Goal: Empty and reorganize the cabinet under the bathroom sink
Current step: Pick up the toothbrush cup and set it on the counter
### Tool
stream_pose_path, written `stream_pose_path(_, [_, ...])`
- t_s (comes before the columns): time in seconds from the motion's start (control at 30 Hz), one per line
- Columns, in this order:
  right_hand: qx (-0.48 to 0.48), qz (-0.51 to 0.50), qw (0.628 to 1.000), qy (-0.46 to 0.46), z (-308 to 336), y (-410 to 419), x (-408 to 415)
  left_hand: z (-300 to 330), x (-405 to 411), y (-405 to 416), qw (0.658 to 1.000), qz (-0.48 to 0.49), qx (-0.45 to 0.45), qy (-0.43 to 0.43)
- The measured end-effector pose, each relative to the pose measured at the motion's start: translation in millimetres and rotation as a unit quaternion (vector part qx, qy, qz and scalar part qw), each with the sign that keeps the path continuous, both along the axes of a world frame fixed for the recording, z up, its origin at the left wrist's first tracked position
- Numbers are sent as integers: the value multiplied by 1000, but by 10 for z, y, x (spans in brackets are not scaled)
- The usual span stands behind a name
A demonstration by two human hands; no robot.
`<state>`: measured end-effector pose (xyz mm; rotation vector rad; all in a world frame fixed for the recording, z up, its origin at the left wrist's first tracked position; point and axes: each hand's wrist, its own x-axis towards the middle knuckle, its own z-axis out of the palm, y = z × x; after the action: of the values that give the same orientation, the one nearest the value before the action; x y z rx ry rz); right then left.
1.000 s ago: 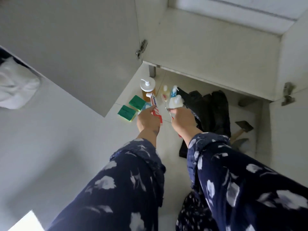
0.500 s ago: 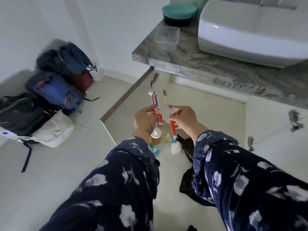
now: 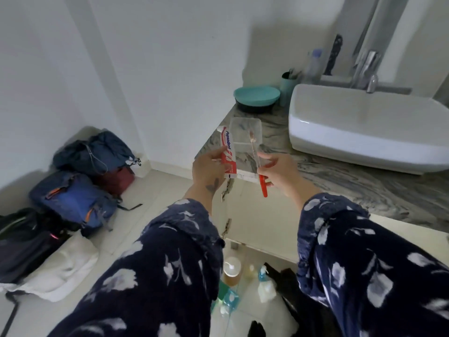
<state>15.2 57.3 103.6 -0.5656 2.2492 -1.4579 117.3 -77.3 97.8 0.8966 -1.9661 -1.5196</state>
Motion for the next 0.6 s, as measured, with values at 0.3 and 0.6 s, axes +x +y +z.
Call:
stream_pose_path(0.3, [44, -18, 998, 34, 13, -988, -1568, 145, -1631, -733, 999, -37, 11, -35])
stream_pose_path(0.6, [135, -23, 986, 98, -192, -1599, -2136, -71, -2357, -1132, 989, -62, -33, -128])
